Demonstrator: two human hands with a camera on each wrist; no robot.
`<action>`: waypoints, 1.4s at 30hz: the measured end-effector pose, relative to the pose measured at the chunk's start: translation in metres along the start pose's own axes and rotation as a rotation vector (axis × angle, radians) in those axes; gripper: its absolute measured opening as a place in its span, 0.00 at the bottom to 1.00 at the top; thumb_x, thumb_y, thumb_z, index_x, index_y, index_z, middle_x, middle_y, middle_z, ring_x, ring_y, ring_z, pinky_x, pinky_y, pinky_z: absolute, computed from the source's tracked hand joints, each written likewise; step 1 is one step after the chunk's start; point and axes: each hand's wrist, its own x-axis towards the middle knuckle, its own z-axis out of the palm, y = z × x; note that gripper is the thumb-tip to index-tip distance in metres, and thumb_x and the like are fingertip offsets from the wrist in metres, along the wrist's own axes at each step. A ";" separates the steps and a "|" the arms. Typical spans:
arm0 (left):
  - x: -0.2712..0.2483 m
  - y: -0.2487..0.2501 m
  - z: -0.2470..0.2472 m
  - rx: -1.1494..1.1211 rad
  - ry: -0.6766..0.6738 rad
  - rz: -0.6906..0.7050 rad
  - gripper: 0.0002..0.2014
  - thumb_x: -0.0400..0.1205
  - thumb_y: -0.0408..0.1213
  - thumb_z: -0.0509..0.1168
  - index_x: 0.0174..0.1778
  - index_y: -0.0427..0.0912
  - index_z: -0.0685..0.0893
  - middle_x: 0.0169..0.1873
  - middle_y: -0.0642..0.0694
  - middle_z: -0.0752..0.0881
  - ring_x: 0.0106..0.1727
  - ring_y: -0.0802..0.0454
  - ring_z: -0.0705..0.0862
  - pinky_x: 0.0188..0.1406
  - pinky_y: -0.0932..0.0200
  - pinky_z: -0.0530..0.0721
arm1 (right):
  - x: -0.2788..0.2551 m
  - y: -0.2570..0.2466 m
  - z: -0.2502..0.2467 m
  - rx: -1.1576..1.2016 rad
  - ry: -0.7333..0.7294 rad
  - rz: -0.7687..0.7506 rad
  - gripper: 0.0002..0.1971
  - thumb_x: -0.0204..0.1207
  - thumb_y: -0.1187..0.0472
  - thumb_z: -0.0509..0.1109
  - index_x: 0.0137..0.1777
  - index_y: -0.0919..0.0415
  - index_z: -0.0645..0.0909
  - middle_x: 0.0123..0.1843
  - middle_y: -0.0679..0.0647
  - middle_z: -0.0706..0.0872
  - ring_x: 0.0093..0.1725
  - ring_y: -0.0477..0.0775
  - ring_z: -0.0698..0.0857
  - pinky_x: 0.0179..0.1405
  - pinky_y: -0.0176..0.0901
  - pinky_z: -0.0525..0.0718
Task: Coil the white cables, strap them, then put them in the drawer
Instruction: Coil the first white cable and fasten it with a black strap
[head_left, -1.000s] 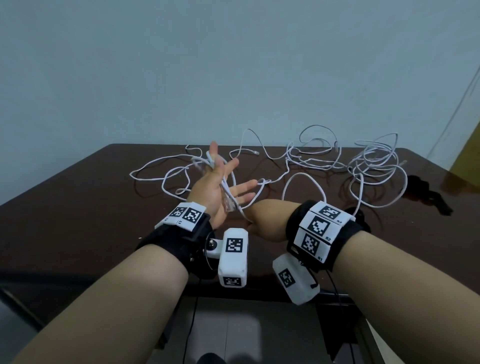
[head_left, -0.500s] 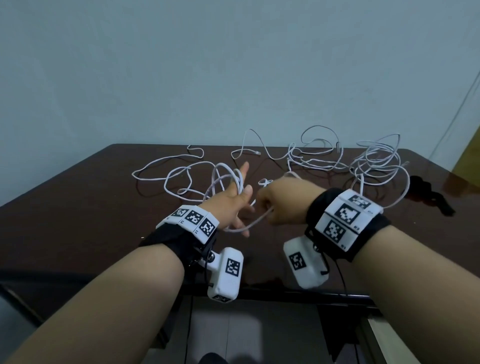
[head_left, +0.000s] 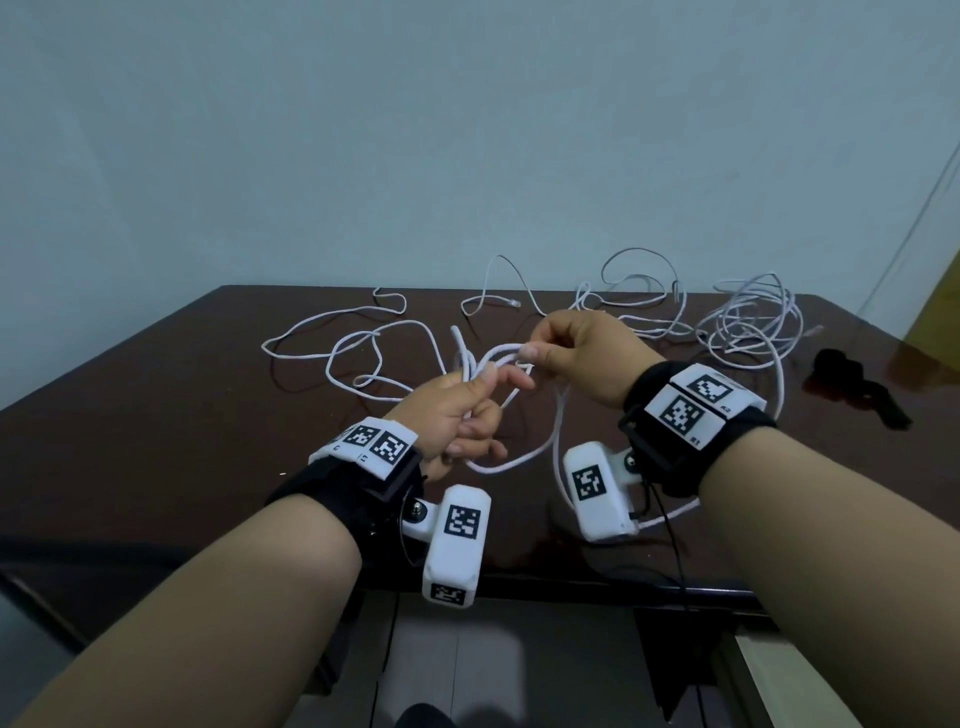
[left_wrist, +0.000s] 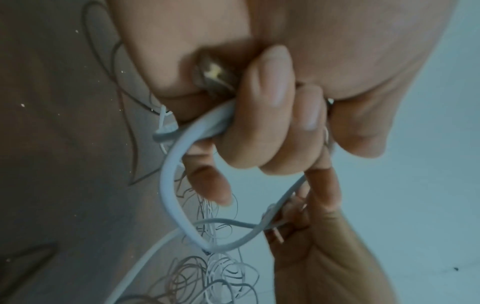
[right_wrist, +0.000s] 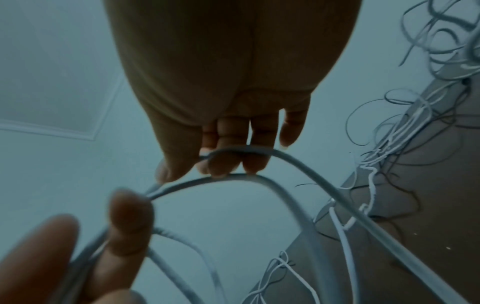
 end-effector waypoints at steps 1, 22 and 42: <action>0.000 0.001 0.001 -0.058 0.006 0.012 0.18 0.80 0.51 0.54 0.52 0.43 0.81 0.14 0.54 0.63 0.11 0.61 0.59 0.37 0.58 0.82 | 0.000 0.004 0.001 0.030 0.019 0.006 0.09 0.75 0.56 0.71 0.35 0.55 0.77 0.31 0.53 0.82 0.29 0.48 0.77 0.32 0.37 0.75; 0.005 0.021 0.003 -0.450 0.150 0.243 0.42 0.83 0.18 0.49 0.78 0.72 0.52 0.78 0.42 0.69 0.47 0.40 0.91 0.36 0.50 0.90 | -0.022 0.035 0.041 -0.116 -0.405 0.276 0.10 0.75 0.69 0.64 0.54 0.61 0.80 0.29 0.49 0.80 0.23 0.42 0.79 0.30 0.32 0.79; -0.002 -0.002 0.014 0.351 0.107 -0.039 0.26 0.88 0.36 0.53 0.80 0.53 0.50 0.37 0.38 0.85 0.22 0.55 0.83 0.27 0.59 0.84 | -0.019 -0.005 0.018 -0.324 -0.201 -0.075 0.11 0.68 0.59 0.76 0.31 0.50 0.76 0.30 0.44 0.79 0.34 0.46 0.78 0.40 0.37 0.73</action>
